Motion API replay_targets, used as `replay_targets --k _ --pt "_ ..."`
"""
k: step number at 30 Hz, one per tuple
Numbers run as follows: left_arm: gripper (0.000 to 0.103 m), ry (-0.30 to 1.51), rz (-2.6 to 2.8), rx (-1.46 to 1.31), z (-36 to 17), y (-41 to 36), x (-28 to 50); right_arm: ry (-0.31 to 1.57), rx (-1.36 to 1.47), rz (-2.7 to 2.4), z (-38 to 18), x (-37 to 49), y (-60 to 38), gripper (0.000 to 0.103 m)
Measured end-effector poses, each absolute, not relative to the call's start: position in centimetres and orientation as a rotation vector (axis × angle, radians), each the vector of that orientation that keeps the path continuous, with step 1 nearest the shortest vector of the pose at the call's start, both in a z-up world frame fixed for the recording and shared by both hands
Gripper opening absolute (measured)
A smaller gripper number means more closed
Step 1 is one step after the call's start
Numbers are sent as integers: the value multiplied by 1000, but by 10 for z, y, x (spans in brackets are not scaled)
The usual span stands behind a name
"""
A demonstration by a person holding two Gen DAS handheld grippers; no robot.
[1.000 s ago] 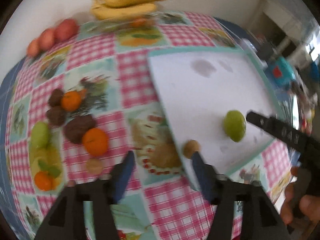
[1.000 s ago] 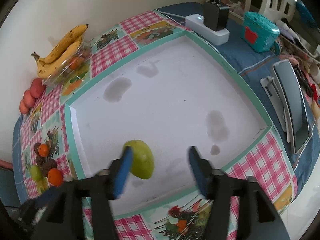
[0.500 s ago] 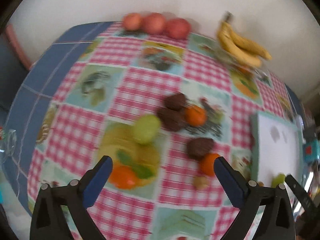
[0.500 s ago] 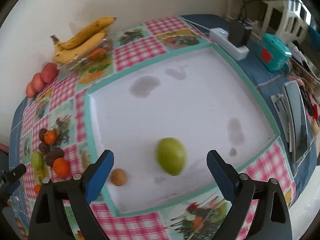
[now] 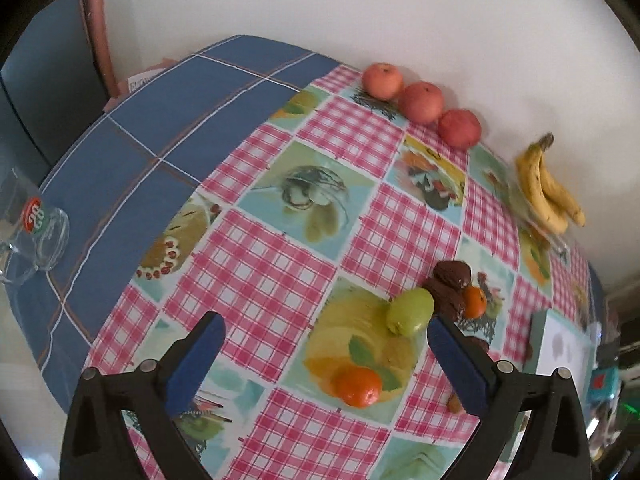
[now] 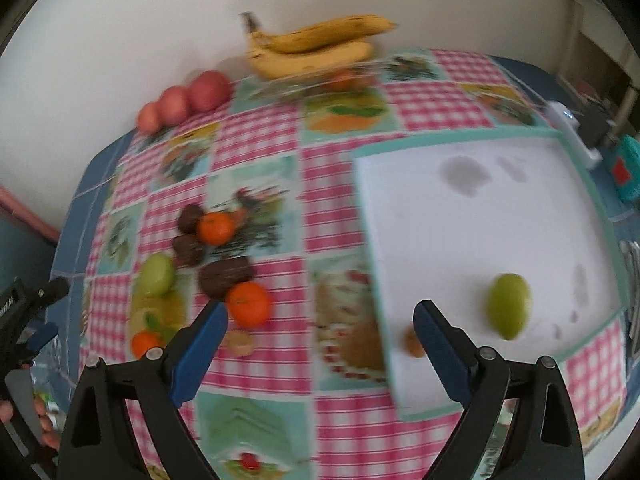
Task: Organize fruits
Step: 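Move both open tools back over the remaining fruit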
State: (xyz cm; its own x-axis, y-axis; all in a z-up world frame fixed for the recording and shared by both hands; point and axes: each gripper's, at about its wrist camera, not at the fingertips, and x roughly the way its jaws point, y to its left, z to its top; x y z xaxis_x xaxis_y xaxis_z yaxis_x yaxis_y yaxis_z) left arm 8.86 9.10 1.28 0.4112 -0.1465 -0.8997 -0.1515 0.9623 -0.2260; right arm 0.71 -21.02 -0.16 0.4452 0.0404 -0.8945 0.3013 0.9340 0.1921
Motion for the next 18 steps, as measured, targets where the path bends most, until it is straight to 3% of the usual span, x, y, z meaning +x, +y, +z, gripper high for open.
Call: replay_targets --k 12,18 --pt "101 1241 -61 -251 -13 68 89 1091 201 -133 -9 28 -167 93" --pt "94 1326 -72 -227 -39 52 87 1125 159 -109 -23 35 -157 77"
